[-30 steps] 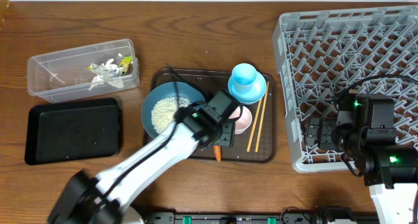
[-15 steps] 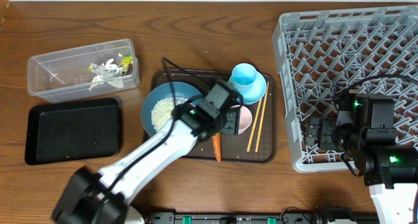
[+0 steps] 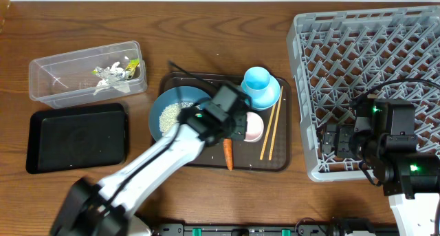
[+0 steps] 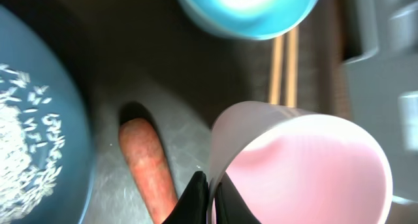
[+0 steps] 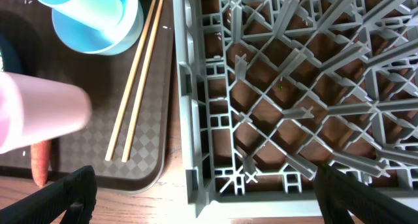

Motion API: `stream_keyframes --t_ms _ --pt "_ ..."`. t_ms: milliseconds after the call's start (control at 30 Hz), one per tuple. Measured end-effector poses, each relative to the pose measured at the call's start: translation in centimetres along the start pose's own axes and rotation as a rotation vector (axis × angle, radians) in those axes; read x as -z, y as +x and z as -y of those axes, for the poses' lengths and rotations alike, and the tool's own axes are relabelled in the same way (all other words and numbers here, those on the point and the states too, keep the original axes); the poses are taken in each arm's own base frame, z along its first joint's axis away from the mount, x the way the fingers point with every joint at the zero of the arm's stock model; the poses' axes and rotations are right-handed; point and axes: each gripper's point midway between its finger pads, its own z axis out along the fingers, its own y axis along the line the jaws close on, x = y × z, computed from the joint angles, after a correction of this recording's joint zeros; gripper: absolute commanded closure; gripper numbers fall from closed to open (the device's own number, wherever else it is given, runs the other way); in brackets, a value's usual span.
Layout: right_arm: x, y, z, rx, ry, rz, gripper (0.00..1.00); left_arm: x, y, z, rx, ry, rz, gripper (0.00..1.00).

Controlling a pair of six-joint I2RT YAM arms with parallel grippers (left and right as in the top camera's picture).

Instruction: Sort waste into correct bins and load items into the dishwasher rack

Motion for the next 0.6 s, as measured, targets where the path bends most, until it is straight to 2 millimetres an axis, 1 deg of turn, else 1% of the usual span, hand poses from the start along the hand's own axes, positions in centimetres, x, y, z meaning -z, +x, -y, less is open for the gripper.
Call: stream_keyframes --t_ms 167,233,267,333,467,500,600 --pt "-0.1 -0.6 -0.3 0.005 -0.015 0.021 0.01 5.6 -2.7 0.5 0.074 0.186 0.083 0.94" --pt "-0.3 -1.0 -1.0 0.029 -0.058 0.028 0.01 7.1 -3.3 0.6 0.106 0.267 0.084 0.93" --pt "-0.4 -1.2 -1.8 0.058 -0.103 0.03 0.01 7.5 -3.5 0.6 0.122 0.306 0.076 0.93" --pt "-0.7 -1.3 -4.2 0.151 -0.242 0.022 0.01 8.3 -3.8 0.4 0.163 0.402 0.04 0.93" --pt "-0.1 -0.5 -8.9 0.337 -0.555 0.009 0.01 9.3 -4.0 0.4 0.235 0.588 -0.049 0.93" --pt "0.1 -0.4 -9.8 0.379 -0.628 0.019 0.01 9.4 -3.9 0.5 0.248 0.627 -0.072 0.93" --pt "0.9 -0.5 -11.9 0.474 -0.798 0.062 0.01 9.6 -3.5 1.1 0.28 0.745 -0.154 0.93"
